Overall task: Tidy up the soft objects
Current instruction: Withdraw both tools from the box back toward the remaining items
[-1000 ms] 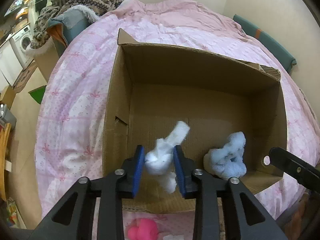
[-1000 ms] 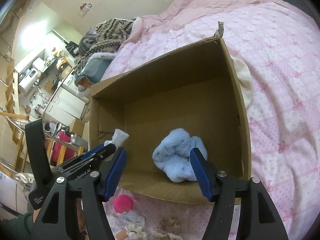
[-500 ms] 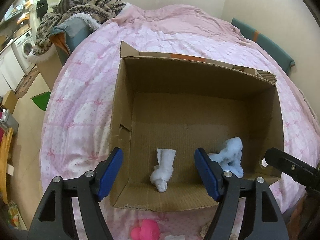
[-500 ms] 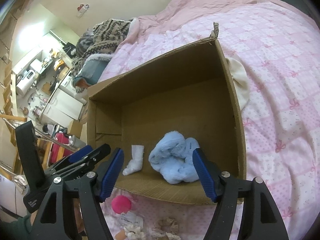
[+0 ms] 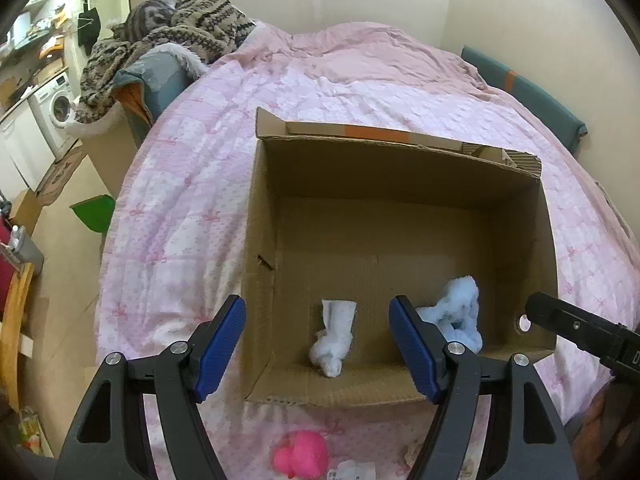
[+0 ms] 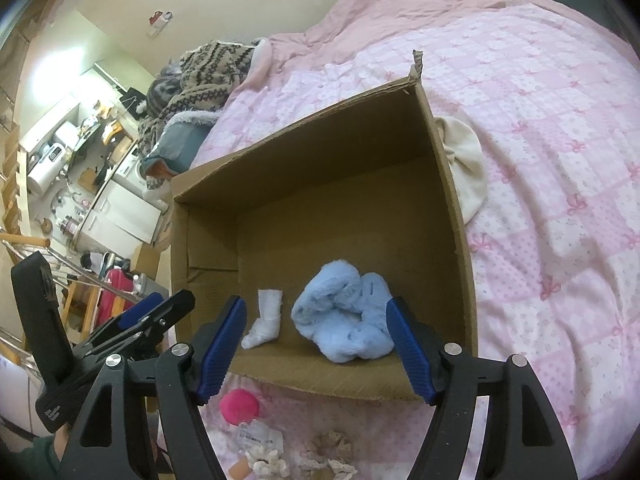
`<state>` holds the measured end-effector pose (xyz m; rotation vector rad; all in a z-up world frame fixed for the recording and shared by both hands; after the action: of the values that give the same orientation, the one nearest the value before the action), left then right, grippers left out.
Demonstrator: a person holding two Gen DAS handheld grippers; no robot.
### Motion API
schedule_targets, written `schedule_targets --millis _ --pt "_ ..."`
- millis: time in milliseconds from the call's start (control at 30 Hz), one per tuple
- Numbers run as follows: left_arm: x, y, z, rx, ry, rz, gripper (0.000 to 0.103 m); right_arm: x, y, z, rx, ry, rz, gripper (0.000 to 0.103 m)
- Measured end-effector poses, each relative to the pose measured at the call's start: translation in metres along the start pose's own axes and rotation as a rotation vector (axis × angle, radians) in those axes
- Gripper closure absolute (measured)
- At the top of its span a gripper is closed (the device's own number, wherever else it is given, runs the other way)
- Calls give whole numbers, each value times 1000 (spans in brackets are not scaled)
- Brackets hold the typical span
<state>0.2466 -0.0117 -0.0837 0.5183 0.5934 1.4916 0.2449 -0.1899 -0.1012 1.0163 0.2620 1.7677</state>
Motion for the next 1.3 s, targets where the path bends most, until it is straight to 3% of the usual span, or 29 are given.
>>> schedule_targets --millis 1300 --pt "36 75 -59 68 93 36 31 6 54 -49 16 25 -41 26"
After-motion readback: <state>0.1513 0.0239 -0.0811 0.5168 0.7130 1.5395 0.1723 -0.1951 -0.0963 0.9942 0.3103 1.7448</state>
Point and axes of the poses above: each gripper's, at about its wrist camera, not at the fingertips, and y roughly against the way its jaws point, x to its left, z to its top, the point moved 8 cm from there along -y, roughly the way its jaws point, and after that the axes turned 12 degrees about -x, right-handed, at the moved point
